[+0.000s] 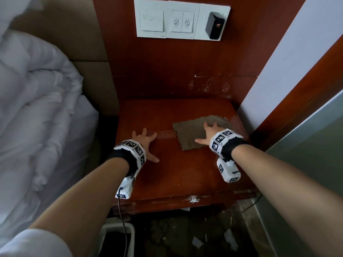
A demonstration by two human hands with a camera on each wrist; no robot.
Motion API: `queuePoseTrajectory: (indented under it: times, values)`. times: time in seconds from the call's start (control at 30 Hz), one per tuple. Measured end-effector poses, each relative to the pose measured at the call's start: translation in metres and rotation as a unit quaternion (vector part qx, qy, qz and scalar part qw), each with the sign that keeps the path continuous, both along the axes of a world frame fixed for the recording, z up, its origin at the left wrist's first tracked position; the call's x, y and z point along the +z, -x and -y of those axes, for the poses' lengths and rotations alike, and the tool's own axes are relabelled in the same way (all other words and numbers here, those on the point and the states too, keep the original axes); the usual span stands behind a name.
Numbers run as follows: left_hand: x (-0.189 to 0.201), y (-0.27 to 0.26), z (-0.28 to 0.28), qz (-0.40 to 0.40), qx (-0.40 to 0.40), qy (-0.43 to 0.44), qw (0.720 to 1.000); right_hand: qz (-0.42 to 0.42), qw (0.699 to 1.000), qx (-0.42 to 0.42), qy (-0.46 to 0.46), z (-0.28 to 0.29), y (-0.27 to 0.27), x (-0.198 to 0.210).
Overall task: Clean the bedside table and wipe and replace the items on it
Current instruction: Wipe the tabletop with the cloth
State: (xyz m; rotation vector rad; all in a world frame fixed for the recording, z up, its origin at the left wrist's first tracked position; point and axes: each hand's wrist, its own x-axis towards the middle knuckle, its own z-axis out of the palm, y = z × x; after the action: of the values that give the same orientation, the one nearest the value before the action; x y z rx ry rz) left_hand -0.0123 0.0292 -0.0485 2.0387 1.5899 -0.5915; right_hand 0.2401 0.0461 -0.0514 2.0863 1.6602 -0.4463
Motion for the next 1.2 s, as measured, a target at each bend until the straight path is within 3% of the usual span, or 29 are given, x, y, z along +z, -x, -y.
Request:
queuePoseTrajectory:
  times: [0.93, 1.2]
  values:
    - [-0.004, 0.007, 0.009, 0.018, 0.000, -0.020, 1.000, -0.066, 0.972, 0.224, 0.022, 0.136, 0.066, 0.000]
    - [-0.006, 0.008, 0.014, 0.015, 0.002, -0.022, 1.000, -0.057, 0.959, 0.278, 0.019, 0.146, 0.045, -0.001]
